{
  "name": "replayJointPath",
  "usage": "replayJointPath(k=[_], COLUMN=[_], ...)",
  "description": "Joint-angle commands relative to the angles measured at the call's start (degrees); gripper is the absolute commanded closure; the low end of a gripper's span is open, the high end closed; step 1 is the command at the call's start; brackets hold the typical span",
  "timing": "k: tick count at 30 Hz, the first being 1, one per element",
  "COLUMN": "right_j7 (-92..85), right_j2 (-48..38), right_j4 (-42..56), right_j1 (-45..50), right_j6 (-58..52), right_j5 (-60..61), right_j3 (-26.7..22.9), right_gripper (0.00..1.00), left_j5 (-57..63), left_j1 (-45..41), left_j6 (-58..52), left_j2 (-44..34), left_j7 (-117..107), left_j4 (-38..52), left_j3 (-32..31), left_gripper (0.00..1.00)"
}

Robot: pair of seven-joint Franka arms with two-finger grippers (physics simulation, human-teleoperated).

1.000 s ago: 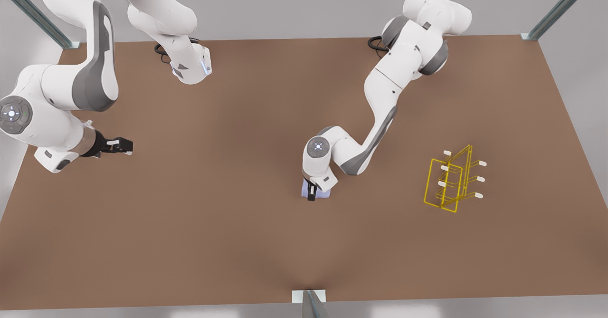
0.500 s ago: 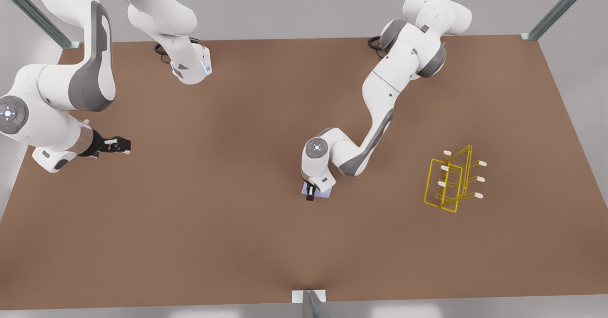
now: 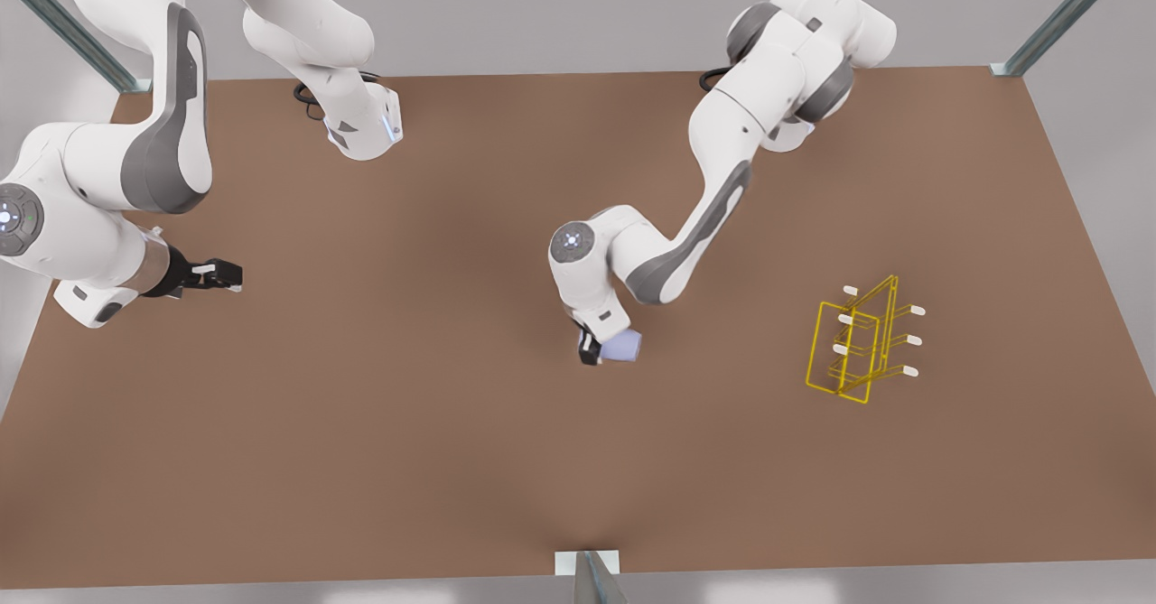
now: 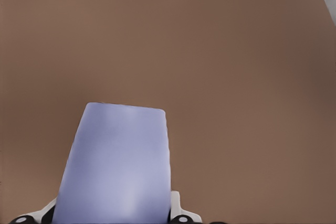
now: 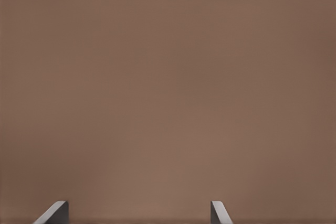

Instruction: Place the cup on the cup holder

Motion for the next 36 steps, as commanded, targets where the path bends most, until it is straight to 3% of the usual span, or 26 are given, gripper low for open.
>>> replayJointPath(k=[1, 5, 10, 12, 16, 36], right_j7=[-0.6, -0.6, -0.6, -0.6, -0.6, -0.6], right_j2=[0.0, 0.0, 0.4, 0.5, 0.6, 0.9], right_j4=[0.1, 0.1, 0.0, 0.0, 0.0, -0.1], right_j1=[0.1, 0.1, 0.4, 0.6, 0.7, 0.9], right_j6=[0.5, 0.5, 0.5, 0.4, 0.5, 0.5], right_j5=[0.1, 0.1, 0.1, 0.1, 0.1, 0.1], right_j3=[0.0, 0.0, 0.0, 0.0, 0.0, 0.1], right_gripper=[0.0, 0.0, 0.0, 0.0, 0.0, 0.0], left_j5=[8.6, 19.3, 23.6, 27.9, 33.8, 42.9], left_j1=[-0.7, -0.6, -0.6, -0.4, 1.2, 9.4], left_j6=[-21.3, -35.5, -42.6, -43.0, -42.2, -42.1], left_j2=[0.0, 0.4, 0.4, 1.2, 2.9, 3.3], left_j7=[-1.1, -0.8, -1.2, -1.3, -0.8, -2.6], left_j4=[0.8, 0.6, 0.4, -0.2, -0.3, -9.0], left_j3=[0.2, 0.2, 1.6, 6.0, 8.9, 9.1], left_gripper=[0.26, 0.26, 0.26, 0.26, 0.26, 0.26])
